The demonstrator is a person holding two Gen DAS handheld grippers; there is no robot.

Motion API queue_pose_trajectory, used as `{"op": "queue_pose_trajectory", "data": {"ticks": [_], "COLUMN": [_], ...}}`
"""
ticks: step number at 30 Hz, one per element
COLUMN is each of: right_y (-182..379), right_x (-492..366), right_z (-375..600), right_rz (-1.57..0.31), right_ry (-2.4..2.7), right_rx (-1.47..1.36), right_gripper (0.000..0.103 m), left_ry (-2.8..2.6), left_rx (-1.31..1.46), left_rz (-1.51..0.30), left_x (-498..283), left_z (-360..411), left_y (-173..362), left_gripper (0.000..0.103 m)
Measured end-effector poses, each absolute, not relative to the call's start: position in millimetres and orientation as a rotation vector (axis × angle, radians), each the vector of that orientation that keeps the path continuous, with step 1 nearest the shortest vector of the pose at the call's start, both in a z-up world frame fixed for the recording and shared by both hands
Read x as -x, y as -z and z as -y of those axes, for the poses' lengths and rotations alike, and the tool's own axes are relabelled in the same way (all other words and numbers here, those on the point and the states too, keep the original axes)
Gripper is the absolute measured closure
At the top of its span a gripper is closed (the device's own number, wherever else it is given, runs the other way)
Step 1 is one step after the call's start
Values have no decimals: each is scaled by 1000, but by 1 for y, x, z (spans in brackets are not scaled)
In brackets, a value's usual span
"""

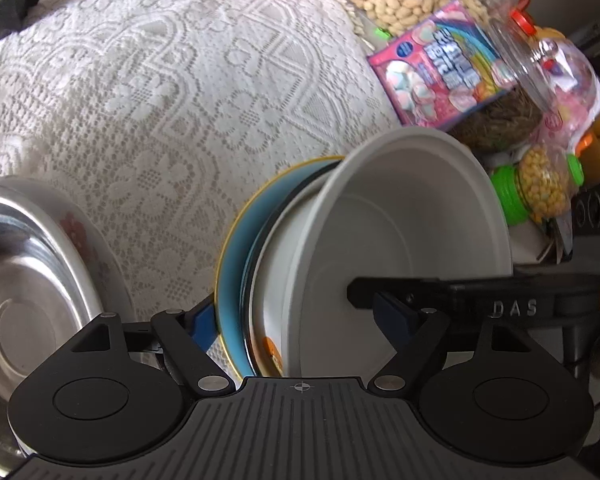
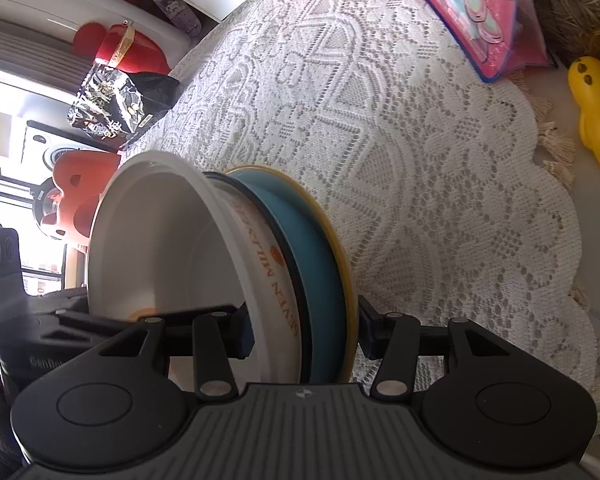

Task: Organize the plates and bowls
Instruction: 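Lift the nested bowls with both grippers and carry them over the steel bowl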

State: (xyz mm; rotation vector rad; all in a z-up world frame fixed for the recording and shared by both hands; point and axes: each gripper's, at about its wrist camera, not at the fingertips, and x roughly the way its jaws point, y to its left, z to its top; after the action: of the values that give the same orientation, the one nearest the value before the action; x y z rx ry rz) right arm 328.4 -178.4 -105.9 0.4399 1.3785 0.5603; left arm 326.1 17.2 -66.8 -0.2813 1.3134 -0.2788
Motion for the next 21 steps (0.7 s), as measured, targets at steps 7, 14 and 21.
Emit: {"op": "queue_pose_trajectory", "data": {"ticks": [7,14,21], "right_y": [106,106,105], "right_x": [-327,-324,-322], "right_z": [173,175,176], "right_rz": [-1365,-1355,-1348], "right_ry": [-525,-535,-539], "right_rx": [-389,-389,-387], "right_gripper": [51,50,50], "left_ry": [265,256,253], "left_rx": [287,267,255], "left_rz": [-1295,-1282,-1281], "left_x": [-328,-326,-326], "left_z": [-20,-18,-17], "left_y": [67,66,66], "left_gripper": [28,29,30]}}
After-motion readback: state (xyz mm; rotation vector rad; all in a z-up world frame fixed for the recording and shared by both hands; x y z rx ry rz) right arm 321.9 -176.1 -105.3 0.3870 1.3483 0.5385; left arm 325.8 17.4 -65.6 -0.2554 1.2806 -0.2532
